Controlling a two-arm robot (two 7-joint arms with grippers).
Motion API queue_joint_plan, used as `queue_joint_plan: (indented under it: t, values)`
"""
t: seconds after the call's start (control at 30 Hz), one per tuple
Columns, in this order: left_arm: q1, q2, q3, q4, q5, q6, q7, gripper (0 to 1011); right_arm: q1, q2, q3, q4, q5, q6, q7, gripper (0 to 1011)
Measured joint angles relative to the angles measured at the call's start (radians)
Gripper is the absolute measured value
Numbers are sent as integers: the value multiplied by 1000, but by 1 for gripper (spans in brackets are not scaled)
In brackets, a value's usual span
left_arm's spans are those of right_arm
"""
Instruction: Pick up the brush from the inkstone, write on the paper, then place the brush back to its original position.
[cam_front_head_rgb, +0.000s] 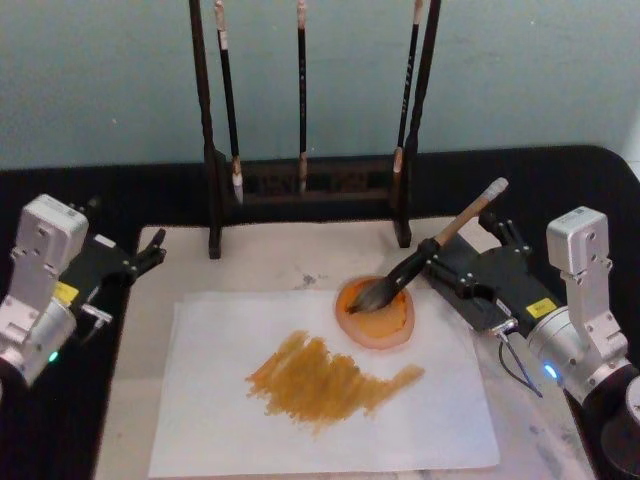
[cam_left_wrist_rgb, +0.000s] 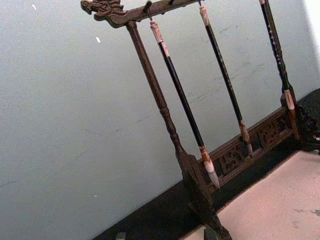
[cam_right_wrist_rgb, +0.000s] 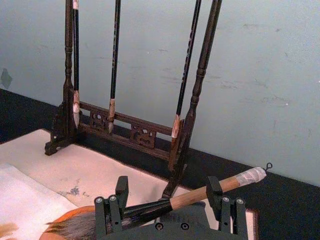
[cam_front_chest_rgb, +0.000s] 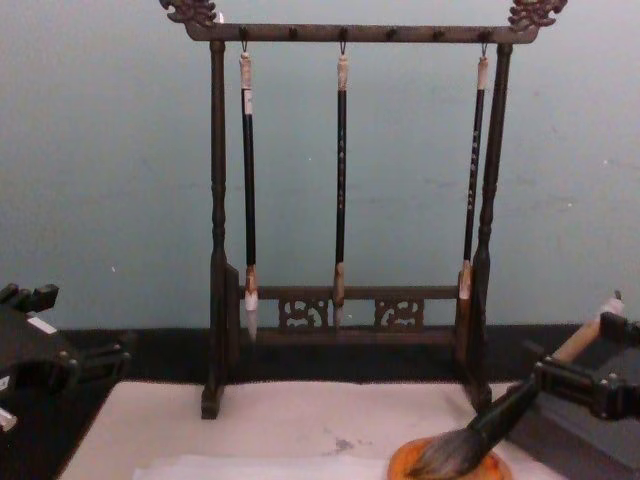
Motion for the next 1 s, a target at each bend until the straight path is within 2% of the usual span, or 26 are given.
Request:
queue_joint_plan:
  t: [1.0]
  values:
    - [0, 0, 0, 0, 0, 0, 0, 1010, 0, 0, 0, 0, 0, 0, 0, 1000]
